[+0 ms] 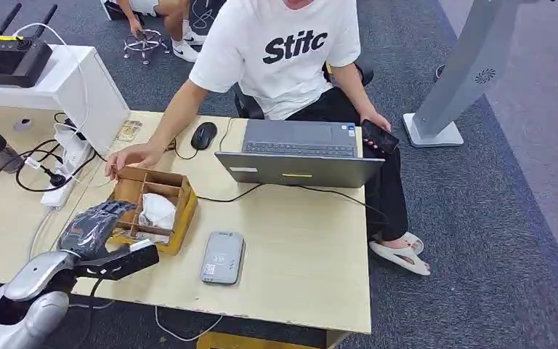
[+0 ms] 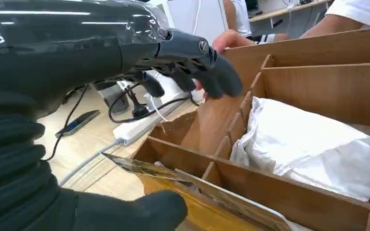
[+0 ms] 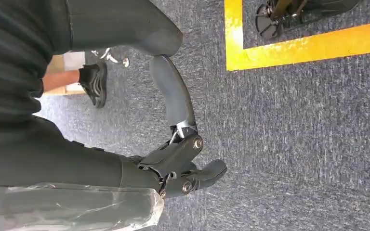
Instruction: Pass the card to the sensor for recognition and then transmit it.
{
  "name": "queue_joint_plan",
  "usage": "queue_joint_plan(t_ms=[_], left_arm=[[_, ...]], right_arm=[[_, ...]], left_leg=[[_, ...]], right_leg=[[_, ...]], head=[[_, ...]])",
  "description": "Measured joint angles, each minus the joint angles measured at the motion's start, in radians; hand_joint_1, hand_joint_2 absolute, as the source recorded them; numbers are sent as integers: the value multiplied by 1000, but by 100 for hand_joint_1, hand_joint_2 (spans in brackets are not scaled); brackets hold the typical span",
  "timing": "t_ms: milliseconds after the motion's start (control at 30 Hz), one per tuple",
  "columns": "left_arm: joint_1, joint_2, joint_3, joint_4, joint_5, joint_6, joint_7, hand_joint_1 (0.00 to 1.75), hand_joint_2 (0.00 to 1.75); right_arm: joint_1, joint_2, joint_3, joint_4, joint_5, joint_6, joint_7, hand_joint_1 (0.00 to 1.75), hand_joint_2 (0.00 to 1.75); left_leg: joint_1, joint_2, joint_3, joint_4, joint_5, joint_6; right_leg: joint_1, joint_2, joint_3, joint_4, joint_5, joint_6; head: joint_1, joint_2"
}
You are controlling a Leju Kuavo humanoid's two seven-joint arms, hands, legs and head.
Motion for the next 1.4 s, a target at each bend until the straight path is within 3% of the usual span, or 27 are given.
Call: queue_joint_plan(t_ms=[133, 333, 400, 533, 633, 900, 933, 967, 1000, 1033, 1400], left_arm=[[0, 0, 0, 0, -3, 3, 2, 75, 175], [0, -2, 0, 0, -9, 6, 2, 73, 175], [0, -2, 0, 1, -9, 8, 2, 89, 175], [0, -4, 0, 5, -11, 15, 2, 80, 175], [0, -5, 0, 8, -12, 16, 2, 89, 175], [2, -10, 0, 14, -12, 17, -8, 93, 175], [2, -10, 0, 14, -11, 17, -10, 96, 175], [3, -10, 0, 15, -10, 17, -13, 120, 175], [4, -10, 0, 15, -8, 16, -18, 159, 175], [4, -10, 0, 16, -5, 15, -19, 175, 175], [12, -1, 0, 16, 9, 2, -37, 175, 175]], right_arm=[[0, 0, 0, 0, 2, 0, 0, 0, 175], [-1, 0, 0, 0, 5, 0, 2, 0, 175], [-1, 0, 0, 0, 6, 0, 2, 0, 175], [-1, 0, 0, 0, 8, 0, 2, 0, 175], [-1, 0, 0, 0, 9, 0, 2, 0, 175], [-2, 0, 0, 1, 12, 0, 2, 0, 175], [-2, 0, 0, 1, 12, 0, 2, 0, 175], [-2, 0, 0, 1, 13, 0, 2, 0, 175], [-2, 0, 0, 1, 15, 0, 2, 0, 175], [-2, 0, 0, 1, 15, 0, 2, 0, 175], [-2, 0, 0, 1, 23, 0, 2, 0, 175]], left_leg=[[0, 0, 0, 0, 0, 0], [0, 0, 0, 0, 0, 0], [0, 0, 0, 0, 0, 0], [0, 0, 0, 0, 0, 0], [0, 0, 0, 0, 0, 0], [0, 0, 0, 0, 0, 0], [0, 0, 0, 0, 0, 0], [0, 0, 0, 0, 0, 0], [0, 0, 0, 0, 0, 0], [0, 0, 0, 0, 0, 0], [0, 0, 0, 0, 0, 0]], right_leg=[[0, 0, 0, 0, 0, 0], [0, 0, 0, 0, 0, 0], [0, 0, 0, 0, 0, 0], [0, 0, 0, 0, 0, 0], [0, 0, 0, 0, 0, 0], [0, 0, 0, 0, 0, 0], [0, 0, 0, 0, 0, 0], [0, 0, 0, 0, 0, 0], [0, 0, 0, 0, 0, 0], [0, 0, 0, 0, 0, 0], [0, 0, 0, 0, 0, 0]], head=[[0, 0], [0, 0], [0, 0], [0, 0], [0, 0], [0, 0], [0, 0], [0, 0], [0, 0], [0, 0], [0, 0]])
